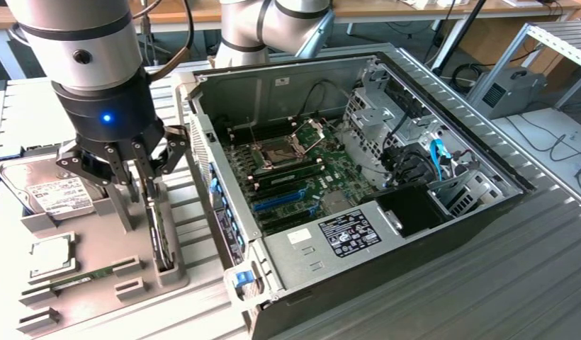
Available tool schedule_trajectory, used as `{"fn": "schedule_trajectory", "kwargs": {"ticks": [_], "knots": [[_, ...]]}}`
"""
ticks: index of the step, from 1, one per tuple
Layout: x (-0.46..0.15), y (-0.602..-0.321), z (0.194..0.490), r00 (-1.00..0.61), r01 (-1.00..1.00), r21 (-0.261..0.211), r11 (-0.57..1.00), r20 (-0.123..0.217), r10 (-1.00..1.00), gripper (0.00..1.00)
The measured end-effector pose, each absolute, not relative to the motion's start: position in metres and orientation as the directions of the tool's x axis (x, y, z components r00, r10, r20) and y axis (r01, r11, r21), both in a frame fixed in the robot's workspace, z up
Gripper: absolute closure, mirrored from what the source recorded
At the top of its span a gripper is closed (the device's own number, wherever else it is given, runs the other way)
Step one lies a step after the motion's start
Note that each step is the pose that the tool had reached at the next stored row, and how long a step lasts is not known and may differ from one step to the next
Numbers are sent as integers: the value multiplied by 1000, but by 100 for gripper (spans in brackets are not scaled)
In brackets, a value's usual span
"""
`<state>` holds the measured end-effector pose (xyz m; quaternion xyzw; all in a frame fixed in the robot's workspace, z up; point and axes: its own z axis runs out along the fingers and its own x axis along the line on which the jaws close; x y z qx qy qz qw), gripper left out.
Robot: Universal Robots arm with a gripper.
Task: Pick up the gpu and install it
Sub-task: 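Pick up the gpu and move the gpu toward the slot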
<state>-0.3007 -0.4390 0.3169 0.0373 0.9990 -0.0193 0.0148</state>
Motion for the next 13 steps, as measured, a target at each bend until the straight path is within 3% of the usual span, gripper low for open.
{"fn": "schedule_trajectory", "kwargs": {"ticks": [13], "knots": [[-301, -439, 321, -997, 75, -37, 996, -31, 74, 72]]}}
